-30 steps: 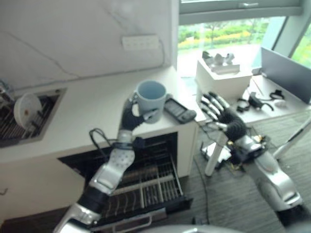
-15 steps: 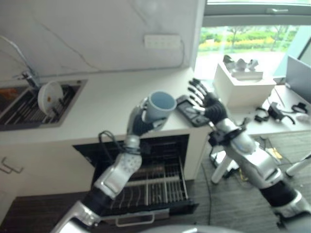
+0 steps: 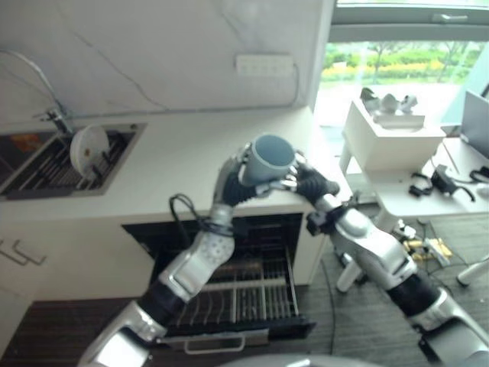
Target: Place the dishes in the dishwasher.
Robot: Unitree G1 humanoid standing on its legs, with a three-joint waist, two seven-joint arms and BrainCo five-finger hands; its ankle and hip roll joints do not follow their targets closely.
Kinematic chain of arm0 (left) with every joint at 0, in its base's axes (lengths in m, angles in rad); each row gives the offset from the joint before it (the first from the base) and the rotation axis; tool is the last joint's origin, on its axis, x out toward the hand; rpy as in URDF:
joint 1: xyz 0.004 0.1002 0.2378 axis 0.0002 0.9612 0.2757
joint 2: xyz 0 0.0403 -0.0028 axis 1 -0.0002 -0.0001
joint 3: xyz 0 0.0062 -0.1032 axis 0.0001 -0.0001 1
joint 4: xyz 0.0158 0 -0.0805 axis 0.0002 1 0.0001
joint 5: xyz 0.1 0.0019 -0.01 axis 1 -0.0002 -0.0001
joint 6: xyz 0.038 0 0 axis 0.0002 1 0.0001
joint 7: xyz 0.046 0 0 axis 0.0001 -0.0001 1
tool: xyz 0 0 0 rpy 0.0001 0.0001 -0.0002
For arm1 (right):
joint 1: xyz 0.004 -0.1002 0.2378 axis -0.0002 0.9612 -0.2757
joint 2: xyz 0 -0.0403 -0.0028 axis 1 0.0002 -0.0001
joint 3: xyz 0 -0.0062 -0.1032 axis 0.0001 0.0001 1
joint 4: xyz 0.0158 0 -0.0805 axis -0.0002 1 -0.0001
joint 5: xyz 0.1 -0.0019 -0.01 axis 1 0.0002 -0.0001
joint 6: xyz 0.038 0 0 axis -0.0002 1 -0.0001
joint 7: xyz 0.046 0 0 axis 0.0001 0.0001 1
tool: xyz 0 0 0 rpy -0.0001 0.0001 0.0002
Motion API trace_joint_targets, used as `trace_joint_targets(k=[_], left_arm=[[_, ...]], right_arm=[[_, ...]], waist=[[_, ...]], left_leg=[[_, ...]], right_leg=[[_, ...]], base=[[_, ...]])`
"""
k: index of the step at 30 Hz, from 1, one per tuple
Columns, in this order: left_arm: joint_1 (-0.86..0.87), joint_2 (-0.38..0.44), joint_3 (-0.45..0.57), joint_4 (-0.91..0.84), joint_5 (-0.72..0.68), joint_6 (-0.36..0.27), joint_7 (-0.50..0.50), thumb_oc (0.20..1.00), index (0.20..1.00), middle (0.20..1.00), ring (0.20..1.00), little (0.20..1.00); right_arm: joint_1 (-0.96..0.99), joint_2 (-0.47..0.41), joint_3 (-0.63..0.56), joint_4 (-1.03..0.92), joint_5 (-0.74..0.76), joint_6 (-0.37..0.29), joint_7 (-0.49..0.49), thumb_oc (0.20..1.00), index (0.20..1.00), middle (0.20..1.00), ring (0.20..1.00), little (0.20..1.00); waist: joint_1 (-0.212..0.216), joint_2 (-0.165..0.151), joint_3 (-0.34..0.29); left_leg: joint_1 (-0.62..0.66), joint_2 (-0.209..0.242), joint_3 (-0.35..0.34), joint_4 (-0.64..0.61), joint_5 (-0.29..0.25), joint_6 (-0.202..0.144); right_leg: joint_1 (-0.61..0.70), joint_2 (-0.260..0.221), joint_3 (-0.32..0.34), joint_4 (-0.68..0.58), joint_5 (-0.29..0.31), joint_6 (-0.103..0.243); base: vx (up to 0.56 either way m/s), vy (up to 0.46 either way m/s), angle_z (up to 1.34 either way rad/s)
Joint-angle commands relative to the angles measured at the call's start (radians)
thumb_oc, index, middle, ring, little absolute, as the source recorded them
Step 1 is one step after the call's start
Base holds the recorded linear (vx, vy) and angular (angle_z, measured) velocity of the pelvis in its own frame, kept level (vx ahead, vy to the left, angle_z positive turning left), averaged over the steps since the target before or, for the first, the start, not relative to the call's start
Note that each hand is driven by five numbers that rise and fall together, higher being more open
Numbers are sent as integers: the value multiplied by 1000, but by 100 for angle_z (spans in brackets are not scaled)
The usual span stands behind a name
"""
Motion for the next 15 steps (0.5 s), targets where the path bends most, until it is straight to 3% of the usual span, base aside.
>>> trace_joint_targets(k=[1, 15], left_arm=[[-117, 31, -15, -17, 46, -43, 15, 200, 200, 200, 200, 200], [-97, 36, -32, -48, 36, -4, -29, 200, 200, 200, 200, 200]], right_arm=[[-85, 37, -10, -31, 17, -36, 1, 1000, 1000, 1000, 1000, 1000], [-104, 58, -12, -51, -28, -66, -61, 1000, 1000, 1000, 1000, 1000]], waist=[[23, -62, -2], [30, -59, 11]], left_leg=[[-27, 3, -69, 5, -46, 10], [-31, -4, -82, 5, -39, 18]], right_leg=[[55, -86, 18, 1, -52, 83], [48, -85, 32, 1, -43, 80]], base=[[31, 1, 3], [5, 0, 0]])
